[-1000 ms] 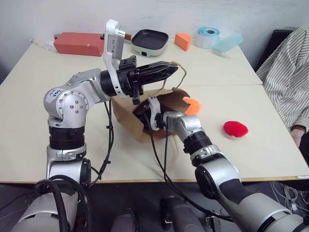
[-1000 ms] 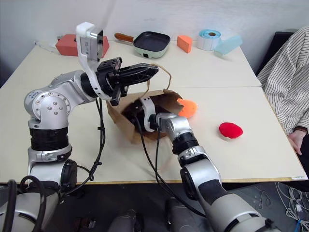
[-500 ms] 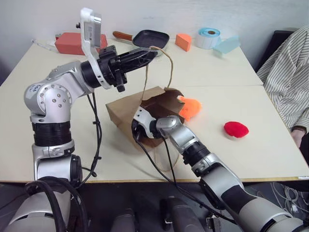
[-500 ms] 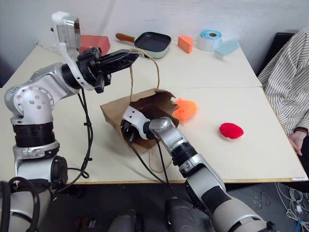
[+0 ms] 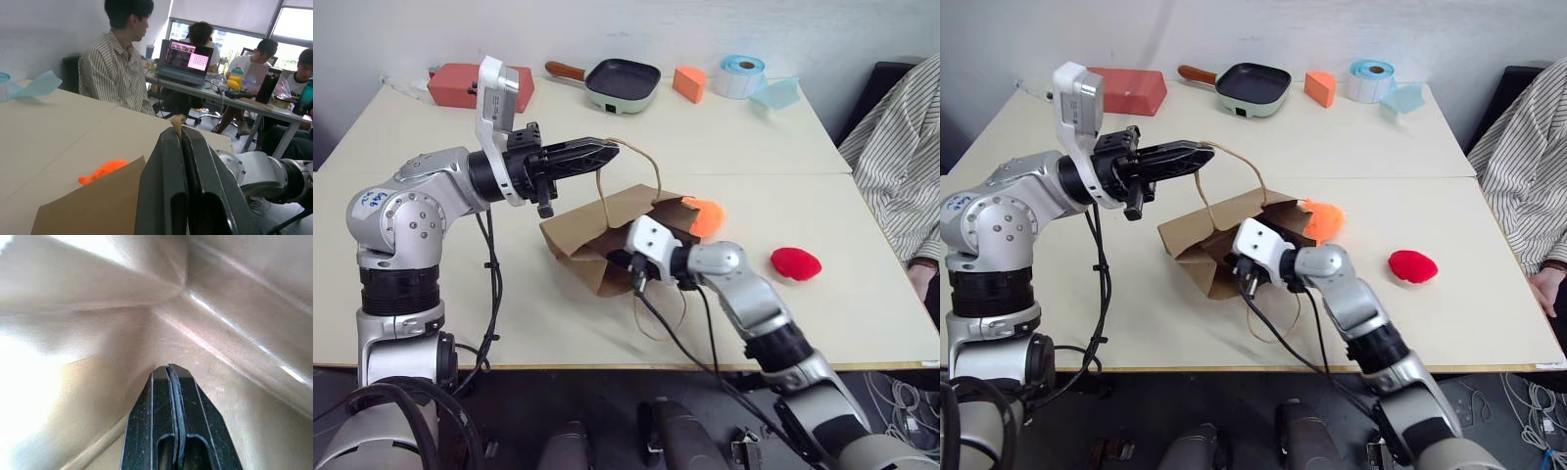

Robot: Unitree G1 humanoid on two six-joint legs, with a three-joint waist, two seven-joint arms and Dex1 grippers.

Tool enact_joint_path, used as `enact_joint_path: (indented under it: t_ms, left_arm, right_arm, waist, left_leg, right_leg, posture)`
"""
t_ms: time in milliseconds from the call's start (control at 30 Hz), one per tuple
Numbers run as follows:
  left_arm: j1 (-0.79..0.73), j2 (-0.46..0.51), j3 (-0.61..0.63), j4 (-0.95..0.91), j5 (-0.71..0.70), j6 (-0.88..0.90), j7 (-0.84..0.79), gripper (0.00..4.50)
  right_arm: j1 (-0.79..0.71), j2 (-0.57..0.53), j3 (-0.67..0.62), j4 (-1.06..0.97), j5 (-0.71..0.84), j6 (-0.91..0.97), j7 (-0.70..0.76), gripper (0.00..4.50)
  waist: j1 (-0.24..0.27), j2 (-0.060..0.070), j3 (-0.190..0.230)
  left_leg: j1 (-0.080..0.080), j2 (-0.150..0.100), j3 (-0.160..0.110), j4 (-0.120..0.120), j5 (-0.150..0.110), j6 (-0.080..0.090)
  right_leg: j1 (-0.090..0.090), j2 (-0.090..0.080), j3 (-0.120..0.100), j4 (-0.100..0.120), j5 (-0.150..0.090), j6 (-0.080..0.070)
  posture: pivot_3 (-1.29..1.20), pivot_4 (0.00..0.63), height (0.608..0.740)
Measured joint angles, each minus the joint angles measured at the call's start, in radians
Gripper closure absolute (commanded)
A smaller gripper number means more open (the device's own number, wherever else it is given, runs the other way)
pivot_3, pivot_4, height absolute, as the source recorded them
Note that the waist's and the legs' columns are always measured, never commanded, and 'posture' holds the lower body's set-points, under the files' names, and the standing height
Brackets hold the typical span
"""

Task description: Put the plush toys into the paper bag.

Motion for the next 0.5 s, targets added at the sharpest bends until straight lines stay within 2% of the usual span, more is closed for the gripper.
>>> enact_joint_path:
  t_ms: [67, 167, 200, 300, 333, 400, 433, 500]
  left_arm:
    - [-0.002, 0.003, -0.005, 0.001, 0.000, 0.000, -0.008, 4.50]
    - [-0.010, 0.008, -0.011, 0.001, -0.001, 0.005, -0.018, 4.50]
    - [-0.010, 0.012, -0.014, 0.001, -0.001, 0.008, -0.021, 4.50]
    - [-0.011, 0.028, -0.016, 0.001, -0.003, 0.017, -0.036, 4.50]
    - [-0.012, 0.036, -0.015, 0.002, -0.003, 0.018, -0.039, 4.50]
    - [-0.012, 0.045, -0.017, 0.002, -0.005, 0.023, -0.054, 4.50]
    - [-0.010, 0.055, -0.017, 0.001, -0.006, 0.028, -0.062, 4.50]
    - [-0.007, 0.072, -0.015, 0.003, -0.006, 0.033, -0.072, 4.50]
  right_arm:
    - [0.082, -0.050, -0.085, -0.151, 0.078, 0.074, 0.008, 4.48]
    - [0.217, -0.123, -0.282, -0.342, 0.228, 0.234, 0.000, 4.48]
    - [0.269, -0.152, -0.354, -0.397, 0.281, 0.287, 0.000, 4.32]
    - [0.442, -0.232, -0.606, -0.530, 0.433, 0.411, 0.021, 3.67]
    - [0.488, -0.249, -0.681, -0.553, 0.476, 0.442, 0.026, 3.27]
    - [0.647, -0.295, -0.909, -0.589, 0.572, 0.505, 0.062, 2.74]
    - [0.718, -0.318, -1.012, -0.583, 0.585, 0.518, 0.076, 2.43]
    - [0.795, -0.343, -1.132, -0.559, 0.593, 0.523, 0.086, 1.78]
  waist:
    - [0.010, 0.000, 0.000]
    - [0.026, 0.000, 0.000]
    - [0.033, 0.000, 0.000]
    - [0.047, 0.000, 0.000]
    - [0.046, 0.000, 0.000]
    - [0.049, 0.000, 0.000]
    - [0.051, 0.000, 0.000]
    - [0.045, -0.001, 0.000]
  left_leg:
    - [0.000, 0.000, 0.000, 0.000, 0.000, 0.000]
    - [0.000, 0.000, 0.000, -0.002, 0.000, 0.000]
    - [0.000, 0.000, 0.000, -0.002, -0.001, 0.001]
    - [0.000, 0.000, -0.001, -0.005, -0.001, 0.001]
    - [0.001, 0.000, -0.001, -0.005, -0.001, 0.001]
    - [0.002, 0.000, -0.001, -0.006, -0.001, 0.001]
    - [0.002, -0.001, 0.000, -0.007, -0.001, 0.001]
    - [0.003, -0.001, 0.001, -0.007, -0.001, 0.001]
  right_leg:
    - [0.000, 0.000, 0.000, -0.001, 0.000, 0.000]
    - [0.001, 0.000, 0.000, -0.002, 0.000, 0.000]
    - [0.001, 0.000, 0.000, -0.003, 0.000, 0.000]
    - [0.002, 0.000, 0.000, -0.006, 0.000, 0.000]
    - [0.002, 0.001, 0.000, -0.007, 0.000, 0.000]
    - [0.004, 0.001, 0.000, -0.009, 0.000, 0.000]
    - [0.004, 0.001, 0.000, -0.009, 0.000, 0.000]
    - [0.004, 0.001, 0.002, -0.010, 0.000, 0.000]
  posture:
    - [0.00, 0.150, 0.740]
    - [0.00, 0.150, 0.740]
    - [0.00, 0.150, 0.740]
    - [0.00, 0.150, 0.740]
    - [0.00, 0.150, 0.740]
    - [0.00, 0.150, 0.740]
    - [0.00, 0.150, 0.740]
    - [0.00, 0.150, 0.740]
